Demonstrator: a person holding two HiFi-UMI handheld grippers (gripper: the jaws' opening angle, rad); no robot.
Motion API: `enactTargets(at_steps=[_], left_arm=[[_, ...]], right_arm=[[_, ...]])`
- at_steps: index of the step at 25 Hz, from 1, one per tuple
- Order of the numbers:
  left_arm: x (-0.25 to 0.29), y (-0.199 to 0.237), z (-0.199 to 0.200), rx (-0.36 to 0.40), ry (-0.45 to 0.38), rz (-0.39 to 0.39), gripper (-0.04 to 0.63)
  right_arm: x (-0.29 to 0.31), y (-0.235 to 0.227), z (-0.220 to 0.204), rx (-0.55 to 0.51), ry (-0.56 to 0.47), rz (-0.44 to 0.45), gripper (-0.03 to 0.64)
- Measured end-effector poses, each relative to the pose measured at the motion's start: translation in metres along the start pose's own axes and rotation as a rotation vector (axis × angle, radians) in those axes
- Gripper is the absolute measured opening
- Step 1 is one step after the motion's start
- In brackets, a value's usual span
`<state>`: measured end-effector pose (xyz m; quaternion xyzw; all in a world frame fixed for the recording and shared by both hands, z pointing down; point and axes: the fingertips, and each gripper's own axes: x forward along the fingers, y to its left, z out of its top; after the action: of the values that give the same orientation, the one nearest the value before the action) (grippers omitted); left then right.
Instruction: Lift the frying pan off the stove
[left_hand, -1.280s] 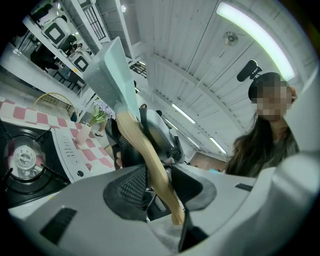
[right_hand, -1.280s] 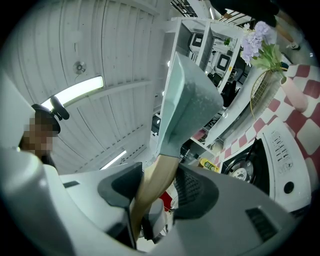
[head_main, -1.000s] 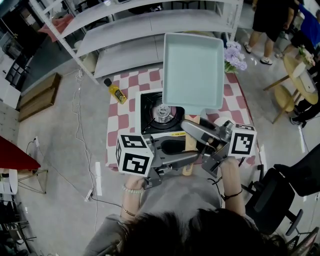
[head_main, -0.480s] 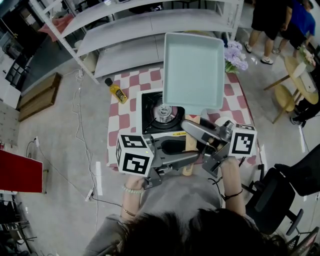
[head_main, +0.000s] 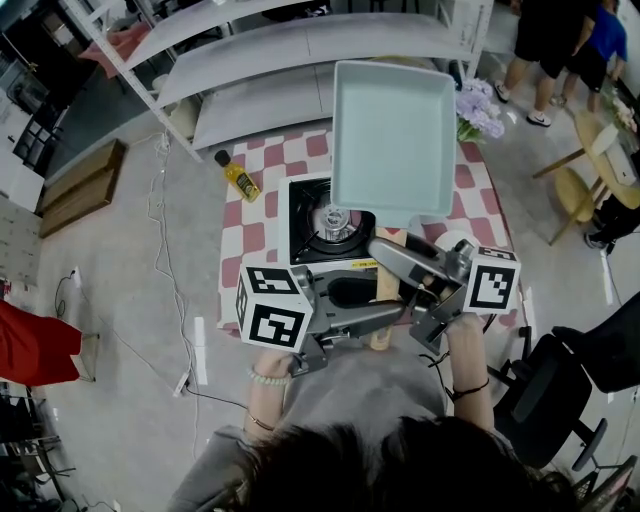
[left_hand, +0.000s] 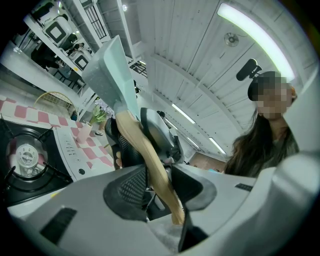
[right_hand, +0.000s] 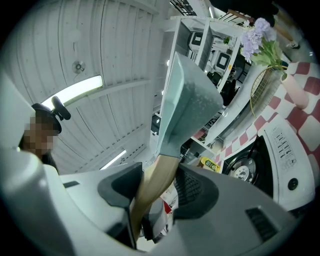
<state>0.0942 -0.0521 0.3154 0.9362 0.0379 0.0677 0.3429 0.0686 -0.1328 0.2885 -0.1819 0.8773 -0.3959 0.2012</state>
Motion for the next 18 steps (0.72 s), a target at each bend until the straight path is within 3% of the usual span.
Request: enactTargets(at_steps=[18], left_arm=[[-0.0032,-0.0016,0.0006,-0.001,0.009,-0.004,0.167]], right_arm=[[-0.0011,-0.0028,0.0006,-0.021,-0.017,-0.011,0.216]])
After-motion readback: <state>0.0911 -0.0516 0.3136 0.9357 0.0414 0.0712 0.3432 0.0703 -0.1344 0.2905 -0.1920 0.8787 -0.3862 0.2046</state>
